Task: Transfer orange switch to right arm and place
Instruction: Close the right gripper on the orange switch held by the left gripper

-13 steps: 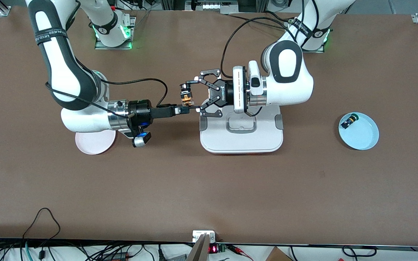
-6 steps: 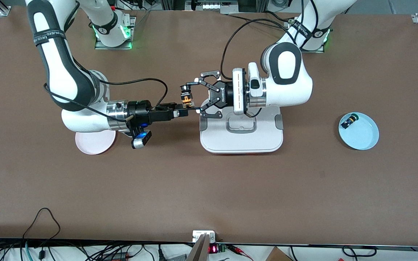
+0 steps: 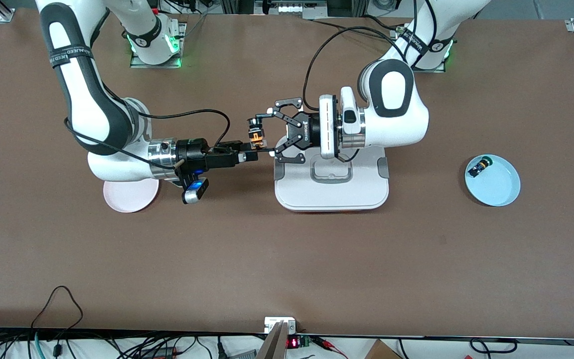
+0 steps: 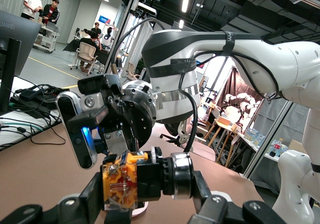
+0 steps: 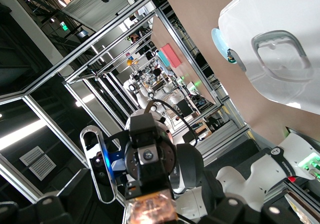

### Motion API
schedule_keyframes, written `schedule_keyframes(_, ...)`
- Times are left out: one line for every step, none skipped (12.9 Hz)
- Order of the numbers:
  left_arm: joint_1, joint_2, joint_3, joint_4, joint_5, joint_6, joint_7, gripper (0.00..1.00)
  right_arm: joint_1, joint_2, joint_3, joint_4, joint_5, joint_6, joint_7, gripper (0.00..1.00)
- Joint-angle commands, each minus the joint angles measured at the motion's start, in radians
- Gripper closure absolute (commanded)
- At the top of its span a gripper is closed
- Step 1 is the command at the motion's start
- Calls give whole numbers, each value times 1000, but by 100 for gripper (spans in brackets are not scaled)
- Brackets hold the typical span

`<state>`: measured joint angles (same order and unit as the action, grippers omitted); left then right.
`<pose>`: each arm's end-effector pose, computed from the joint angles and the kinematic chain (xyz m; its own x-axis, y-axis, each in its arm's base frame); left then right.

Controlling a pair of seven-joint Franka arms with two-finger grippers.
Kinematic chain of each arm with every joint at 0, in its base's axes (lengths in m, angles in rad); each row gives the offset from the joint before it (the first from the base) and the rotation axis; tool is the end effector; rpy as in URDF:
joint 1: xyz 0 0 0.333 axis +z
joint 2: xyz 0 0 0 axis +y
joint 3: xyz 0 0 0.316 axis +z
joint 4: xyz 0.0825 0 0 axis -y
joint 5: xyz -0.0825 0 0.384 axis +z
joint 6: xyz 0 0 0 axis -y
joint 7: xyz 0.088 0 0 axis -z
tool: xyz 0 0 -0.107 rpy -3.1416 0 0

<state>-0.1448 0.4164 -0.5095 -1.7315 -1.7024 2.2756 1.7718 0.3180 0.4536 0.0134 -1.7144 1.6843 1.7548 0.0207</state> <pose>0.5521 -0.4025 0.4127 0.4062 -0.0629 0.9116 -0.9129 -0.0730 0.4017 0.6052 0.3006 0.3824 0.8040 0.0894 -0.5879 -0.5836 -0.0712 -0.8089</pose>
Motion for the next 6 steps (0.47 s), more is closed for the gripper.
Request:
schedule_keyframes(-6,9,-3,20,-20,12,3,100,-26,-27,5,-42,21,-49,7,3)
schedule_keyframes(-6,9,-3,20,-20,12,1,100,-27,-29,5,-42,21,-55,7,3)
schedule_keyframes(-6,9,-4,20,-20,12,1,100,-27,-29,5,-42,21,-60,7,4)
schedule_keyframes(-6,9,-4,20,-20,12,1,100,-25,-29,5,-40,25,-61,8,4)
schedule_keyframes(-6,9,-4,20,-20,10,1,100,-23,-29,6,-40,26,-63,8,5)
schedule_keyframes(-6,9,-4,20,-20,12,3,100,-22,-30,7,-40,26,-64,8,6)
